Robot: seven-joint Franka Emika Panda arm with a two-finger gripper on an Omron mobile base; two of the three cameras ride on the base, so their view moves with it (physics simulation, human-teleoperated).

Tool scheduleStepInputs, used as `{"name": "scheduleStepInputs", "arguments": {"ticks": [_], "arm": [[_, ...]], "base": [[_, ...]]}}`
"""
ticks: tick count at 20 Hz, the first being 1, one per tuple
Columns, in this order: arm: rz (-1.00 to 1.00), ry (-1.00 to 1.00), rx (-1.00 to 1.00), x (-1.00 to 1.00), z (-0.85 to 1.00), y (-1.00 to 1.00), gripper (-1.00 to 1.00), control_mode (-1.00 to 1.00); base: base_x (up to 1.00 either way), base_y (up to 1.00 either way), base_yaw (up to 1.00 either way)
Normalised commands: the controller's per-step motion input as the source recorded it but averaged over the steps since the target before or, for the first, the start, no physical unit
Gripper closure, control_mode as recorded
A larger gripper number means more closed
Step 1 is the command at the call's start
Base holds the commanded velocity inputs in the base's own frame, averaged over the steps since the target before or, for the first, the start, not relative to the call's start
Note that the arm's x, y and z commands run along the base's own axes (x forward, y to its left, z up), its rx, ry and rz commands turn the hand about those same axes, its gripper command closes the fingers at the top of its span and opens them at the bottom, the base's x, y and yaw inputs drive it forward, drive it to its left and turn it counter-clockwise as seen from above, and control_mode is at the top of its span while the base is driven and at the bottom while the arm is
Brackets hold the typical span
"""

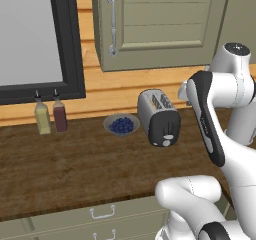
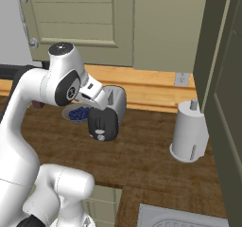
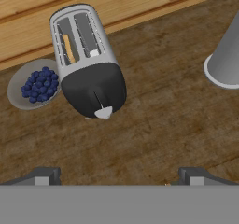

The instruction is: Start the toaster. Once the lever pops up, take the bread to the plate on the dining counter.

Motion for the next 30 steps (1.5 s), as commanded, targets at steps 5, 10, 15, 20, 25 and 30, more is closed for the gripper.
{"name": "scheduleStepInputs", "arguments": {"ticks": [5, 10, 15, 20, 25, 30], "arm": [[0.0, 0.0, 0.0, 0.0, 0.0, 0.0, -1.0, -1.0], [0.0, 0.0, 0.0, 0.0, 0.0, 0.0, -1.0, -1.0], [0.0, 0.0, 0.0, 0.0, 0.0, 0.0, -1.0, -1.0], [0.0, 0.0, 0.0, 0.0, 0.0, 0.0, -1.0, -1.0], [0.0, 0.0, 0.0, 0.0, 0.0, 0.0, -1.0, -1.0], [0.0, 0.0, 0.0, 0.0, 0.0, 0.0, -1.0, -1.0]], "base": [[0.0, 0.0, 0.0], [0.0, 0.0, 0.0], [0.0, 0.0, 0.0], [0.0, 0.0, 0.0], [0.0, 0.0, 0.0], [0.0, 0.0, 0.0]]}}
